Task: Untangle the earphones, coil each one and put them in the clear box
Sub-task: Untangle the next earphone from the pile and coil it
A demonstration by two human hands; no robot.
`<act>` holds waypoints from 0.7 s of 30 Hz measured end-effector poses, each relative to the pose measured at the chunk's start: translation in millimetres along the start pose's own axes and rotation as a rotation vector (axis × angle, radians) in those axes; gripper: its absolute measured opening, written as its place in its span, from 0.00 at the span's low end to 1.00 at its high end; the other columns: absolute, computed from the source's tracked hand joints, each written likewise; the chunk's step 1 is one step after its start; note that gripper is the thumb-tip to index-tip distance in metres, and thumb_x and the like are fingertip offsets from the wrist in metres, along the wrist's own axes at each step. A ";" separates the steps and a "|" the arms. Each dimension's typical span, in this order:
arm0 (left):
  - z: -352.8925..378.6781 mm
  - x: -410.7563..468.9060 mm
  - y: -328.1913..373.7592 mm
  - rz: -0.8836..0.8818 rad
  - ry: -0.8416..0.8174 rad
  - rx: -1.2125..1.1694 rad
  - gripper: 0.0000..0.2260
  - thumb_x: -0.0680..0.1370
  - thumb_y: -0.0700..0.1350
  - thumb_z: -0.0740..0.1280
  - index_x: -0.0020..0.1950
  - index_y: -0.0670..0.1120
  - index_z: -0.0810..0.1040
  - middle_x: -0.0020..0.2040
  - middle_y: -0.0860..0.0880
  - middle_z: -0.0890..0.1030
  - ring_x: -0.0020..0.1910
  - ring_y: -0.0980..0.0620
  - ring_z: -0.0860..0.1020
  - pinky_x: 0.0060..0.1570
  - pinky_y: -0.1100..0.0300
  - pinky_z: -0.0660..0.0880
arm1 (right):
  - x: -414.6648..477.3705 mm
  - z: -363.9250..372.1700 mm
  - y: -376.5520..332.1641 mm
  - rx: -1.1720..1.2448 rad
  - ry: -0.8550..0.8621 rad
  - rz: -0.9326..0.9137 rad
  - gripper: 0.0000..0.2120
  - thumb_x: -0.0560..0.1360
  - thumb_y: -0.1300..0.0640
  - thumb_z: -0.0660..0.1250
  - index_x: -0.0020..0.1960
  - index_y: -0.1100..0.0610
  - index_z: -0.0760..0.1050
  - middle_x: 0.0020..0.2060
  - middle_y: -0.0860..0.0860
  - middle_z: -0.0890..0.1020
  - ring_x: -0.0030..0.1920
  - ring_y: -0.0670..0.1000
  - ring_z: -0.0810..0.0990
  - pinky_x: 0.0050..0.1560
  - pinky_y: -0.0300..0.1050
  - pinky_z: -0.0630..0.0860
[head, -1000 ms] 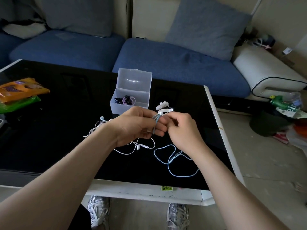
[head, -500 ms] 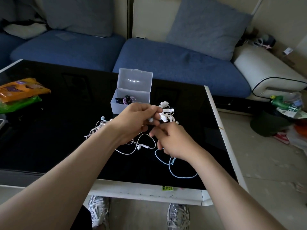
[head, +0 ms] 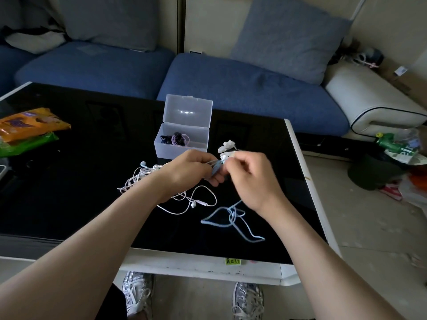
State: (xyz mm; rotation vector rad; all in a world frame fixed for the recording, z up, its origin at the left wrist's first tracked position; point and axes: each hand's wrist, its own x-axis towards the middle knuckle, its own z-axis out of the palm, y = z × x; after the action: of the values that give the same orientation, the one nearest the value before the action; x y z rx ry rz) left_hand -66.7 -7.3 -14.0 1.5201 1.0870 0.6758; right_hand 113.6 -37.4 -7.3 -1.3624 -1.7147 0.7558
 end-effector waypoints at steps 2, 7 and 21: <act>1.1 -0.5 0.6 -0.039 -0.044 0.003 0.14 0.76 0.29 0.58 0.49 0.37 0.84 0.41 0.43 0.84 0.40 0.51 0.80 0.43 0.64 0.77 | 1.8 -6.3 8.4 -0.009 0.096 0.019 0.13 0.79 0.58 0.67 0.36 0.60 0.80 0.26 0.53 0.76 0.29 0.45 0.70 0.31 0.45 0.67; 3.1 -2.5 9.4 -0.076 -0.147 -0.226 0.12 0.69 0.34 0.55 0.39 0.44 0.78 0.35 0.46 0.74 0.35 0.50 0.69 0.38 0.54 0.60 | 7.0 -10.3 20.6 0.042 0.186 0.153 0.08 0.81 0.51 0.71 0.47 0.52 0.87 0.32 0.44 0.84 0.36 0.43 0.81 0.41 0.43 0.76; 0.0 5.5 -3.6 -0.032 0.236 -0.127 0.16 0.82 0.31 0.58 0.60 0.43 0.83 0.52 0.48 0.88 0.52 0.53 0.87 0.57 0.54 0.81 | -11.5 13.1 -5.7 -0.004 -0.510 0.341 0.12 0.86 0.55 0.62 0.51 0.56 0.83 0.27 0.53 0.78 0.23 0.53 0.76 0.29 0.44 0.76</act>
State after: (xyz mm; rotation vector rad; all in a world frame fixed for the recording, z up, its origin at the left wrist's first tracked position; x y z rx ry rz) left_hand -65.3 -2.4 -18.2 1.3357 1.2180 0.9017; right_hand 100.6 -49.6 -11.6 -1.5793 -1.8766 1.3883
